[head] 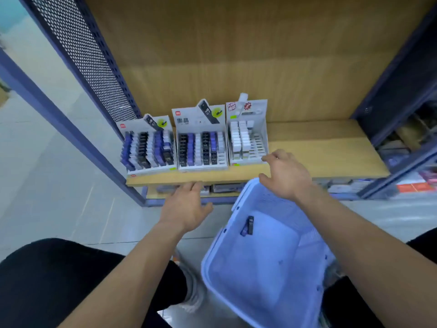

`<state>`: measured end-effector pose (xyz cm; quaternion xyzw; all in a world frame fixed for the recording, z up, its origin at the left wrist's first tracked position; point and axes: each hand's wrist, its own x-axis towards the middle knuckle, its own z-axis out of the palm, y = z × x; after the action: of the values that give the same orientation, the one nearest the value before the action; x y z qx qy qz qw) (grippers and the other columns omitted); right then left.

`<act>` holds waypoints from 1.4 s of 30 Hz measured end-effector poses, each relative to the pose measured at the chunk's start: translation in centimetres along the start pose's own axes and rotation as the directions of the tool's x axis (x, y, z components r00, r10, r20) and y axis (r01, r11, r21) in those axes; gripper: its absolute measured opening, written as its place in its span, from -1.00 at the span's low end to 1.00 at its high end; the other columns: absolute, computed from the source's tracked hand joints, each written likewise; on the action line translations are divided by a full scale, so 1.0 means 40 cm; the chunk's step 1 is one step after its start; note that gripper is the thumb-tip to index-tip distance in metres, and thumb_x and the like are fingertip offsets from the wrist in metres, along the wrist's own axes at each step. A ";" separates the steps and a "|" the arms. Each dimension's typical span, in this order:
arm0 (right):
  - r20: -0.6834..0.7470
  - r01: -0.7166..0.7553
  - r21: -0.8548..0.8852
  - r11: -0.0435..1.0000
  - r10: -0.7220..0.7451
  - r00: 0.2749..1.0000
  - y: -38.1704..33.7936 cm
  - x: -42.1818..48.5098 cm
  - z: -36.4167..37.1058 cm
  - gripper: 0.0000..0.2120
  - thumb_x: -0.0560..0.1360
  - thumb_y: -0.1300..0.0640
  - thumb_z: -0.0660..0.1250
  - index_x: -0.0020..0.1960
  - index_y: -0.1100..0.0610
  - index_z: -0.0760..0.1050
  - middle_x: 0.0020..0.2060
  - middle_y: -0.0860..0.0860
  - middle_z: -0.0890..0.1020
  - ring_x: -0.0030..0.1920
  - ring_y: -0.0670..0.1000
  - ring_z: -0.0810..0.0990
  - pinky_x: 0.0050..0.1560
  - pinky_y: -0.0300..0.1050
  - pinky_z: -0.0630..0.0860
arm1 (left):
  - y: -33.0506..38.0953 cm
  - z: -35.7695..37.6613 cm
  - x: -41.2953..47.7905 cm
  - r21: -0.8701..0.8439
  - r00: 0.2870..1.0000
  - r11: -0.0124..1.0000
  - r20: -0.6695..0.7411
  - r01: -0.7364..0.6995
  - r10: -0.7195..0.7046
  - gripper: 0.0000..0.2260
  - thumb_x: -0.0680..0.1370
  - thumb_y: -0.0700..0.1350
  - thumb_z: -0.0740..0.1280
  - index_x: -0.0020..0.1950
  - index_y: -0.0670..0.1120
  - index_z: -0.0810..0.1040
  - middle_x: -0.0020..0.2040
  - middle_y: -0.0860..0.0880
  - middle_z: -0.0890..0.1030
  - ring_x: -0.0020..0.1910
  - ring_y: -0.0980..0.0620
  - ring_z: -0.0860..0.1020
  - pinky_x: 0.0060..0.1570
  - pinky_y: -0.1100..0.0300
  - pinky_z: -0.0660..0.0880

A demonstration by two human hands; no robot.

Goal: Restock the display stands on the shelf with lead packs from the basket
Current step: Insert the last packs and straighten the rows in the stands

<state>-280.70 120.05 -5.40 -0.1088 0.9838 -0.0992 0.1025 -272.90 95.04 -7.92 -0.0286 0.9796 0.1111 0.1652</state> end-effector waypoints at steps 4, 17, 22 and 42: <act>0.052 -0.119 0.022 0.993 0.118 0.992 0.126 -0.137 0.076 -0.46 0.55 -0.07 0.30 0.48 0.06 0.35 0.36 0.12 0.38 0.35 0.21 0.36 0.34 0.09 0.38 | 0.094 0.100 -0.044 0.013 0.990 0.997 0.124 -0.075 0.073 -0.41 0.64 0.08 0.23 0.63 0.03 0.13 0.60 -0.01 0.23 0.52 -0.11 0.30 0.39 0.01 0.34; 0.381 -0.310 0.235 0.921 0.207 0.901 0.178 -0.082 0.467 -0.39 0.56 -0.02 0.32 0.52 0.15 0.24 0.44 0.17 0.32 0.40 0.25 0.38 0.35 0.12 0.39 | 0.124 0.288 0.054 -0.181 0.990 0.983 0.123 -0.044 0.067 -0.55 0.60 -0.04 0.32 0.49 0.04 0.35 0.36 -0.02 0.43 0.29 -0.10 0.49 0.19 -0.03 0.49; 0.476 -0.458 0.368 0.809 0.259 0.840 0.175 0.018 0.631 -0.35 0.52 0.04 0.38 0.53 0.16 0.22 0.37 0.18 0.40 0.36 0.22 0.43 0.31 0.12 0.42 | 0.122 0.306 0.151 -0.382 0.995 0.924 0.100 0.032 0.006 -0.76 0.57 -0.03 0.40 0.21 0.08 0.49 -0.08 0.06 0.59 -0.05 -0.05 0.56 -0.04 0.06 0.52; 0.483 -0.713 0.633 0.303 0.565 0.669 0.165 0.116 1.130 -0.60 0.15 0.01 0.41 -0.03 -0.06 0.43 -0.09 -0.01 0.61 -0.17 0.07 0.67 -0.15 0.09 0.68 | 0.076 0.364 0.201 -0.647 0.989 0.757 0.145 0.092 0.004 -0.81 0.54 -0.03 0.47 0.06 0.14 0.51 -0.17 0.12 0.55 -0.40 0.17 0.44 -0.21 0.03 0.53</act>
<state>-276.33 117.48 -51.03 0.3405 0.7812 -0.4584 0.2523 -276.15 101.13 -23.33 -0.0995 0.8648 0.4429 0.2145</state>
